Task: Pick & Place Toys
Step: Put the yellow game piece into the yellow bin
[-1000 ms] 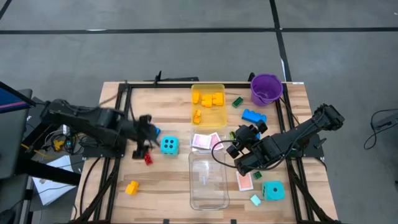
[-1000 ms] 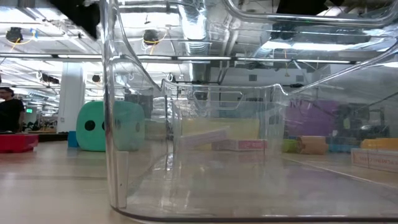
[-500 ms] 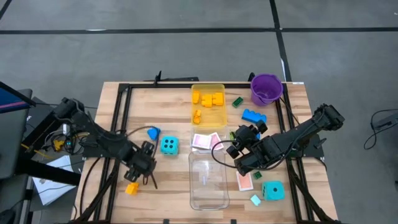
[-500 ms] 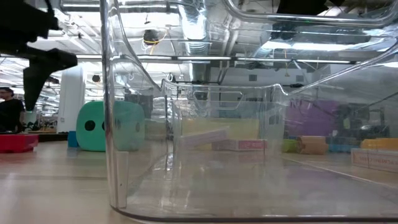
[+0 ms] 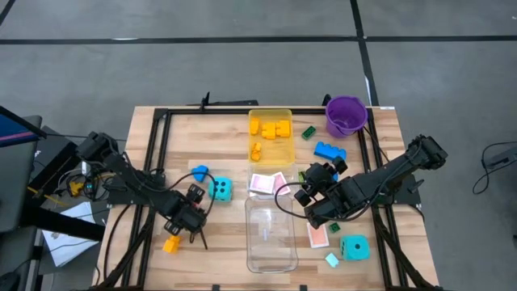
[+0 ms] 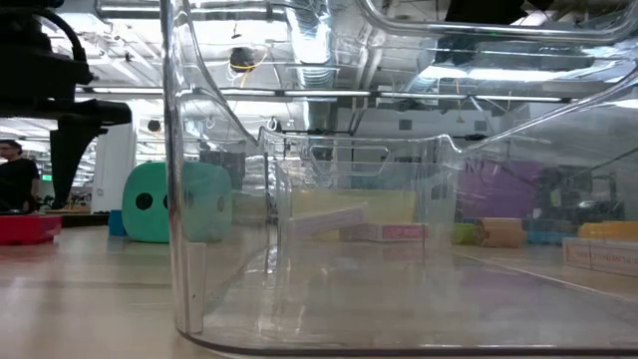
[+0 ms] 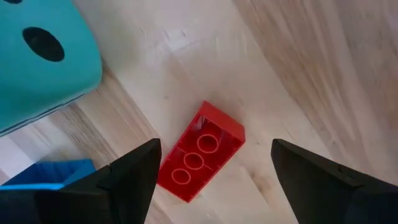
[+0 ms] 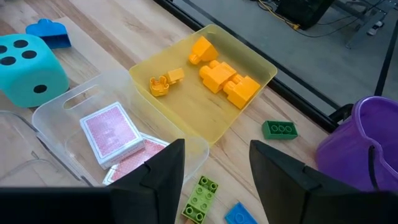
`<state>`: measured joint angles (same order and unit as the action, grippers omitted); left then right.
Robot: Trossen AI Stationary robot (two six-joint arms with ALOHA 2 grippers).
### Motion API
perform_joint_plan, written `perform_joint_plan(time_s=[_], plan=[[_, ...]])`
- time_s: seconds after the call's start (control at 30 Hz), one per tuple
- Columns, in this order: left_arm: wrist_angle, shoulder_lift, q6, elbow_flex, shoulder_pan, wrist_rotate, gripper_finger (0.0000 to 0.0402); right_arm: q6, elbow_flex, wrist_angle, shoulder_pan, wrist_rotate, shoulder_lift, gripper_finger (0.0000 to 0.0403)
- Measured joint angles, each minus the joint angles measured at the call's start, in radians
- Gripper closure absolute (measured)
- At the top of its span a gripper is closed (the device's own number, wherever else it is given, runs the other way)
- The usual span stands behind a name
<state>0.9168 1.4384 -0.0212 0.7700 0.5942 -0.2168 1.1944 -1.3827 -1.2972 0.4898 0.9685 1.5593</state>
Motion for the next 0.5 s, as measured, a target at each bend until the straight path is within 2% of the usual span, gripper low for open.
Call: perform_joint_plan(time_s=[0.1, 0.2, 0.3, 0.5], plan=[[0.002, -0.026, -0.016, 0.002, 0.002, 0.022, 0.0103, 0.000, 0.000, 0.000, 0.001, 0.000, 0.000, 0.0230], [0.002, -0.062, -0.112, 0.002, 0.002, 0.096, 0.0103, 0.000, 0.000, 0.000, 0.001, 0.000, 0.000, 0.0230], [0.011, -0.102, -0.306, 0.002, 0.002, 0.218, 0.0103, 0.001, 0.000, 0.000, 0.001, 0.000, 0.000, 0.0230], [0.011, -0.164, -0.815, 0.002, 0.015, 0.533, 0.0103, 0.002, 0.000, 0.011, 0.001, 0.000, 0.000, 0.0230]])
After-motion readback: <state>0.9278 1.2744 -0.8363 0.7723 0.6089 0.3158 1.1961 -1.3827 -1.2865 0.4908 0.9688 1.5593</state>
